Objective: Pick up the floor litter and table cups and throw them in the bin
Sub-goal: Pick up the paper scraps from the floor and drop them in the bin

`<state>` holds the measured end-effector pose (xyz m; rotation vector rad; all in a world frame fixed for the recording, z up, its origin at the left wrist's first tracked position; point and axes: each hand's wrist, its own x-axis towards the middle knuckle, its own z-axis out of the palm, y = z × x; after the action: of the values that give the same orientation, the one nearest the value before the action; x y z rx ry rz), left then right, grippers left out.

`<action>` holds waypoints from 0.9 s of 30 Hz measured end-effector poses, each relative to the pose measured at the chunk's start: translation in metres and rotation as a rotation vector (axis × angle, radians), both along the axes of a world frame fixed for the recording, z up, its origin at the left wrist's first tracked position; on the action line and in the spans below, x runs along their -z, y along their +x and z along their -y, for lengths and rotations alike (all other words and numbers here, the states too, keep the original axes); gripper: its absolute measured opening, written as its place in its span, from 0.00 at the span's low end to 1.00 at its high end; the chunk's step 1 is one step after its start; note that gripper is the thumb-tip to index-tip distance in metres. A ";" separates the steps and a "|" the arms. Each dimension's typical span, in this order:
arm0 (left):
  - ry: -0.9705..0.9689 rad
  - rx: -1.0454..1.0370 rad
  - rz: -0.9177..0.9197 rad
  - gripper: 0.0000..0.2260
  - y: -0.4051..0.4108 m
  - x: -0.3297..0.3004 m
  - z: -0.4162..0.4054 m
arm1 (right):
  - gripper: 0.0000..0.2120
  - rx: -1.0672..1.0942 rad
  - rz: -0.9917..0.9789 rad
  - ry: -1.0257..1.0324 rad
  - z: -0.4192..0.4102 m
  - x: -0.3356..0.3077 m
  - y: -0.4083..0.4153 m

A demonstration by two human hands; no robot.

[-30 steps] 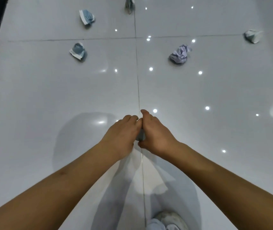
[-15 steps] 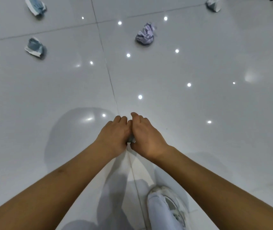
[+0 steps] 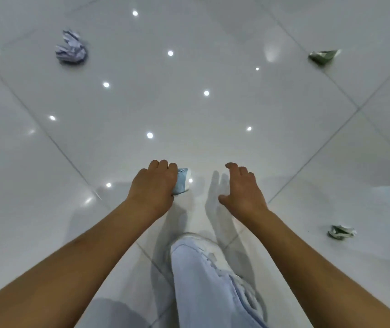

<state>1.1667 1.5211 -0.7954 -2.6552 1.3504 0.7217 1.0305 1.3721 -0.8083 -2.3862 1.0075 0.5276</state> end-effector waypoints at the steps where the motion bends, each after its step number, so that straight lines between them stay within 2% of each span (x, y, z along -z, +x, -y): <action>1: -0.016 0.026 0.002 0.18 -0.007 0.001 0.010 | 0.36 0.071 -0.011 -0.011 0.014 0.001 -0.015; 7: -0.071 0.127 -0.018 0.20 -0.043 0.003 0.056 | 0.33 0.397 -0.097 -0.137 0.087 0.006 -0.108; 15: -0.068 0.192 -0.056 0.20 -0.053 0.002 0.076 | 0.32 0.614 -0.307 -0.239 0.134 0.011 -0.209; 23: -0.035 0.173 -0.079 0.22 -0.040 0.001 0.070 | 0.28 0.798 -0.333 -0.140 0.138 0.039 -0.224; 27: -0.022 0.146 -0.093 0.21 -0.034 0.002 0.060 | 0.24 0.763 -0.308 -0.153 0.132 0.048 -0.216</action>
<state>1.1325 1.4611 -0.7970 -2.5351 1.5643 0.8248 0.8147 1.2404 -0.8565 -1.8447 2.0181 0.5349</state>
